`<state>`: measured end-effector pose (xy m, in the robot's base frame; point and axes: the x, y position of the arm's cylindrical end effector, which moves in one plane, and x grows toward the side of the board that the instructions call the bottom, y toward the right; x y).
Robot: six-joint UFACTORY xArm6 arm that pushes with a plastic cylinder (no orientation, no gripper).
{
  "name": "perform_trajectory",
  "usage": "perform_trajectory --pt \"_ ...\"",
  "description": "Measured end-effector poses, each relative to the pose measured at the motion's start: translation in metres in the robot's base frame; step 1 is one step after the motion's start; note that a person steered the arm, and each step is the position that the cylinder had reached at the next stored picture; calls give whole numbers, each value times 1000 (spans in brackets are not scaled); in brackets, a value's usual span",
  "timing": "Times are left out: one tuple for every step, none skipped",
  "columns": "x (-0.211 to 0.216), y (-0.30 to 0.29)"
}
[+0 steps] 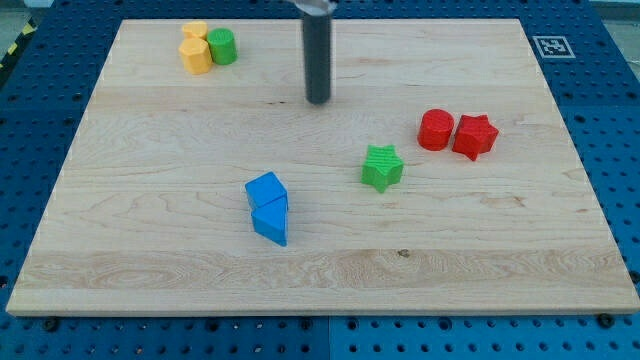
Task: Nudge the green star up a bit
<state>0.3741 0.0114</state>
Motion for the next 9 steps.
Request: perform_trajectory --pt "36 53" --pt "42 109" --pt "60 140" --pt "91 141" --pt "123 141" --pt "134 141" --pt "135 115" --pt "131 99" --pt "120 94"
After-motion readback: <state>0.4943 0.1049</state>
